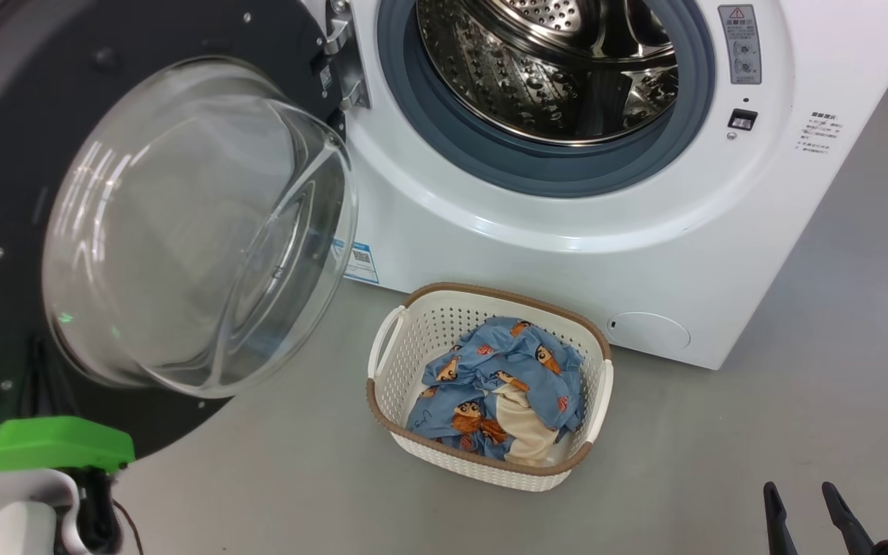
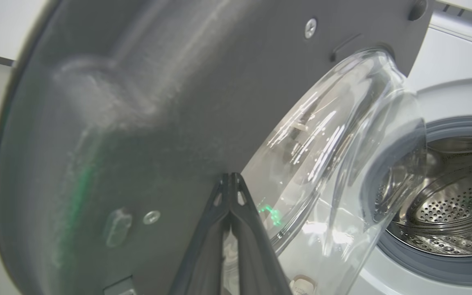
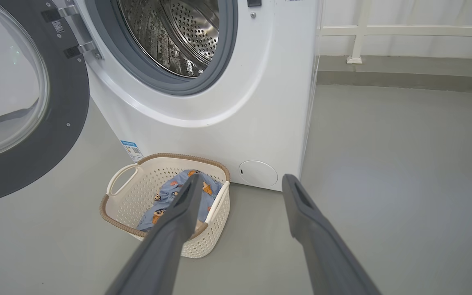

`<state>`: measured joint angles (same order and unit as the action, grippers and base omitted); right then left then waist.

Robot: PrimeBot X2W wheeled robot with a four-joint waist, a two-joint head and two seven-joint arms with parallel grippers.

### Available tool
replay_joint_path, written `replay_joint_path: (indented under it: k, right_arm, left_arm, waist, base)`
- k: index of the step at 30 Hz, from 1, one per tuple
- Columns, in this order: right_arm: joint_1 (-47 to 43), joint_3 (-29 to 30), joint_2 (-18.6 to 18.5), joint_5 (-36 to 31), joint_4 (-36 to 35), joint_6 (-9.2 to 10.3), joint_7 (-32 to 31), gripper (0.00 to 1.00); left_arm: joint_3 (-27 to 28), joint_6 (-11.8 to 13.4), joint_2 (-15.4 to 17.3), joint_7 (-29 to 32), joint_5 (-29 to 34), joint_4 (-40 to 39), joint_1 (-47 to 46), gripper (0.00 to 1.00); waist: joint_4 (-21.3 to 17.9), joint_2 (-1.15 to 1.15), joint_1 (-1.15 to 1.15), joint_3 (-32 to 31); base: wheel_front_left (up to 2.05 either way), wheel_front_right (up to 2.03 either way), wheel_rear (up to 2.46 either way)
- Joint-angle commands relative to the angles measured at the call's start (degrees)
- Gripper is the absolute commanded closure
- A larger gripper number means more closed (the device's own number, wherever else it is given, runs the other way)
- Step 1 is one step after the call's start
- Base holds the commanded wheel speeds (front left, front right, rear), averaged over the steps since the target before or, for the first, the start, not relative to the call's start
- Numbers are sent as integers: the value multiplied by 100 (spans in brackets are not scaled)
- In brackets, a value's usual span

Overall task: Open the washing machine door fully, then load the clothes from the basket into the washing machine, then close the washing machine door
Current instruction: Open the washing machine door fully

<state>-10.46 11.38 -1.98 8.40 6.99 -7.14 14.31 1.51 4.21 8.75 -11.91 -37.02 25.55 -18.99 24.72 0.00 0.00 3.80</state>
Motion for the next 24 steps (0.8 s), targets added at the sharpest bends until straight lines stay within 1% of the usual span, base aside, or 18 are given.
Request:
replay_joint_path:
  k: [1, 7, 11, 16, 24]
  right_arm:
    - [168, -192, -89, -101, -133, -35, 69, 0]
    - [161, -211, -89, -98, -110, -35, 69, 0]
    - [143, -209, -89, -87, -103, -35, 69, 0]
    - [133, -211, -89, -73, -91, -35, 69, 0]
    - [108, -208, -89, -57, -90, -35, 69, 0]
  left_arm:
    - [283, -12, 328, -112, 18, 92, -358, 100]
    - [422, -102, 470, -275, 184, 1036, -852, 100]
    - [473, -227, 574, -303, 404, 1532, -1106, 100]
    - [650, -361, 646, -306, 775, 1821, -1255, 100]
    - [976, -512, 583, -307, 1196, 1932, -1291, 100]
  waist:
    - [-18, 0, 0, -3]
    - [-80, 0, 0, -31]
    - [-98, 0, 0, -53]
    - [-113, 0, 0, -75]
    - [-97, 0, 0, -138]
  base:
    - [0, 0, 0]
    - [0, 0, 0]
    - [0, 0, 0]
    - [0, 0, 0]
    - [0, 0, 0]
